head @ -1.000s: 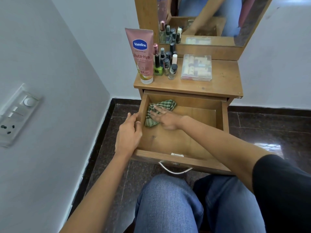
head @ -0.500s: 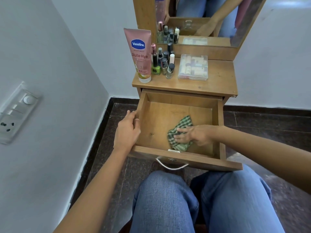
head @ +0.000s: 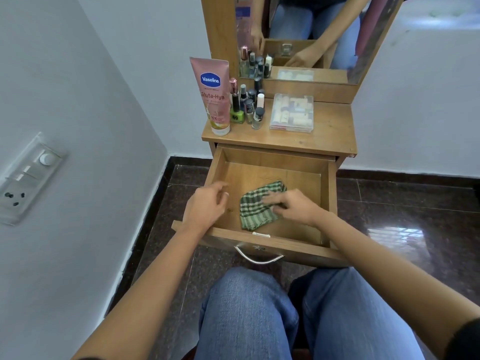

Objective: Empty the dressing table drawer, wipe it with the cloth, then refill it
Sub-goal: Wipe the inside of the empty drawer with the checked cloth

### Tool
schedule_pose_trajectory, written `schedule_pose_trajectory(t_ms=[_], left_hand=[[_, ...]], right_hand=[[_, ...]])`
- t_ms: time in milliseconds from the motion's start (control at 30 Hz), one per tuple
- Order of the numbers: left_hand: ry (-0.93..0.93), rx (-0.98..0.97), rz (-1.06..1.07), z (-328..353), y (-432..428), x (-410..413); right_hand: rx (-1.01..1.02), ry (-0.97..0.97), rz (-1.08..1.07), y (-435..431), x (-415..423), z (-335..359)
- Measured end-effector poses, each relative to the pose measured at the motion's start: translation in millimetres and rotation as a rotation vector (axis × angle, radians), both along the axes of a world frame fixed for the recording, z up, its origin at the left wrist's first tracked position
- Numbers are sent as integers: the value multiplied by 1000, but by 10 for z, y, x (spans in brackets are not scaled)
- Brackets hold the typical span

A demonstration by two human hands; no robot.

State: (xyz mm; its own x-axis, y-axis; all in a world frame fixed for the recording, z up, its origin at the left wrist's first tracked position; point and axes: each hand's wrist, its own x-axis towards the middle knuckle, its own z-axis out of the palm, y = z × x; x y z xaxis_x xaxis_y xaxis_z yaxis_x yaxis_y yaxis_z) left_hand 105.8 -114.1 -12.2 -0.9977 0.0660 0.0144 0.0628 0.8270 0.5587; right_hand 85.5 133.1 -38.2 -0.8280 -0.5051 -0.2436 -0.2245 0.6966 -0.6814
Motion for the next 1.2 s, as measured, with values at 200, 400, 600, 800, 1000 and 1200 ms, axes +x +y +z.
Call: schedule_pose_trajectory(t_ms=[200,400,600,800,1000,1200], left_hand=[[-363,-1,74,-188,354,-215],[-499,149,138,-324,469,-391],[-446,56,-32,-392,455,-452],[-250,45,-188,-265,427,-433],[-261,418,-179,-7,458,-392],[-414,841,-4,184,761,-448]], right_hand=[[-20,69,-589,38,-45,-73],[-6,-158,-729,-156,-108,-115],[-197,-195,-818,-155,-198,-95],[-118,148,-422,102,-198,60],[66,139,-99,364,-278,257],[-705,-307,-410,392,-152,552]])
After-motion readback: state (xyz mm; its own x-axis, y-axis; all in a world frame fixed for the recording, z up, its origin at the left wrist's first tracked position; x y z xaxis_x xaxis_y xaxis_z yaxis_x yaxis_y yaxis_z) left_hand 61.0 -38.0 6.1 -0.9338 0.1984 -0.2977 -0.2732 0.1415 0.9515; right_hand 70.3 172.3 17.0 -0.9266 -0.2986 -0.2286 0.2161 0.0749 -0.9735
